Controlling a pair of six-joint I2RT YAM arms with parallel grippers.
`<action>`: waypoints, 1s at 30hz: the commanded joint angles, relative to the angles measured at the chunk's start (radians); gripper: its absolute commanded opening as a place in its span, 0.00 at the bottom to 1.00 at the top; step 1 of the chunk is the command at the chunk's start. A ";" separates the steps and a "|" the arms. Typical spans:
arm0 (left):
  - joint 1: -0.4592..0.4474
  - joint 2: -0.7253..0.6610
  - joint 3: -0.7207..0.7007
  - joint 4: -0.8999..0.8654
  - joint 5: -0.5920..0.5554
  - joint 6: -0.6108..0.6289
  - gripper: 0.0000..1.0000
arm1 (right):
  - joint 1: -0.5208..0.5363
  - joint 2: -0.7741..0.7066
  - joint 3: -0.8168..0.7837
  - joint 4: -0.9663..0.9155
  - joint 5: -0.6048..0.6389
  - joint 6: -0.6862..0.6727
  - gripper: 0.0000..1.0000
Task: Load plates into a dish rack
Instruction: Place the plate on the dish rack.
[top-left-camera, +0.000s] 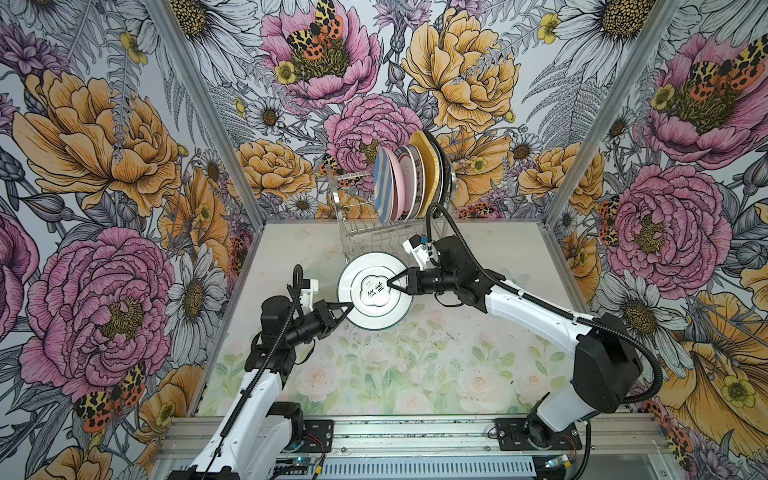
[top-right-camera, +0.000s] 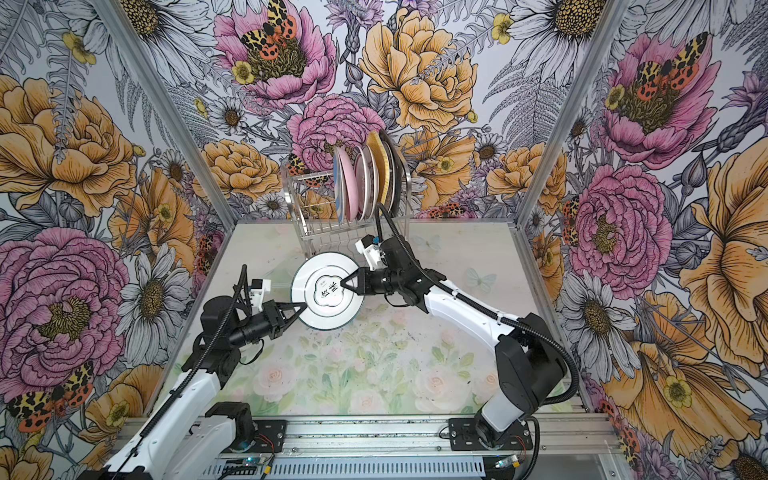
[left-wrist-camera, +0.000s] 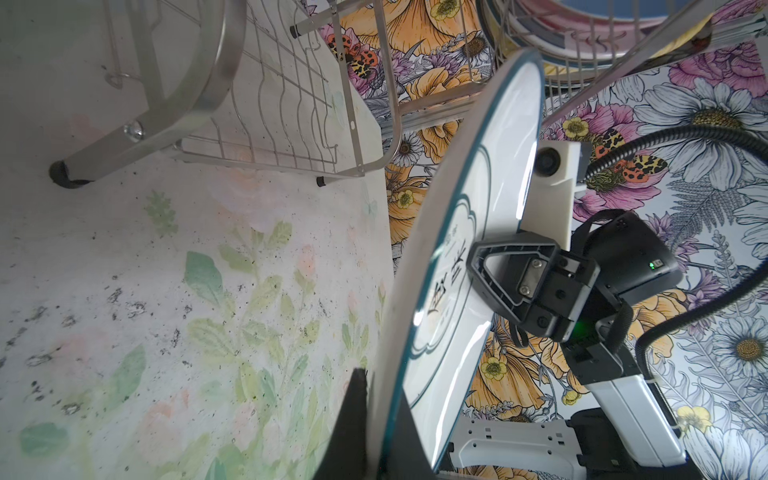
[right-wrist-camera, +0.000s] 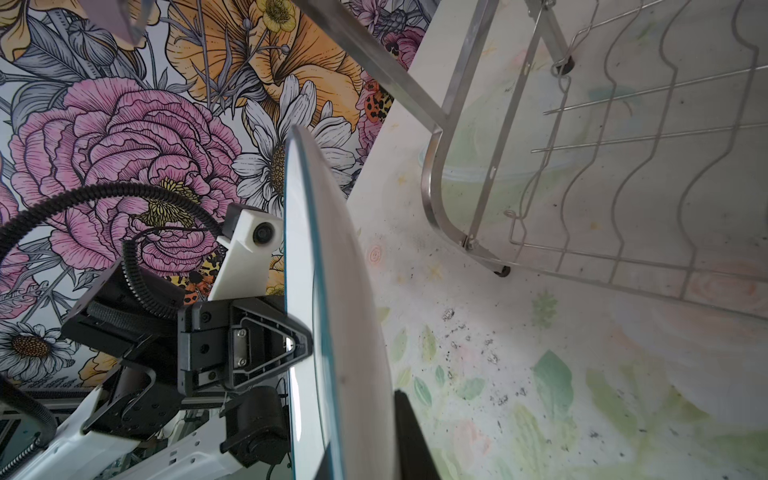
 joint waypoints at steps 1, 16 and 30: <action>-0.018 0.008 0.041 0.048 0.037 0.010 0.00 | 0.038 -0.025 -0.006 0.057 -0.058 -0.014 0.01; 0.088 0.026 0.121 -0.084 0.053 0.114 0.65 | 0.035 -0.167 -0.067 0.013 0.108 0.008 0.00; 0.198 0.147 0.274 -0.305 -0.110 0.342 0.89 | 0.133 -0.349 0.078 -0.365 0.642 -0.094 0.00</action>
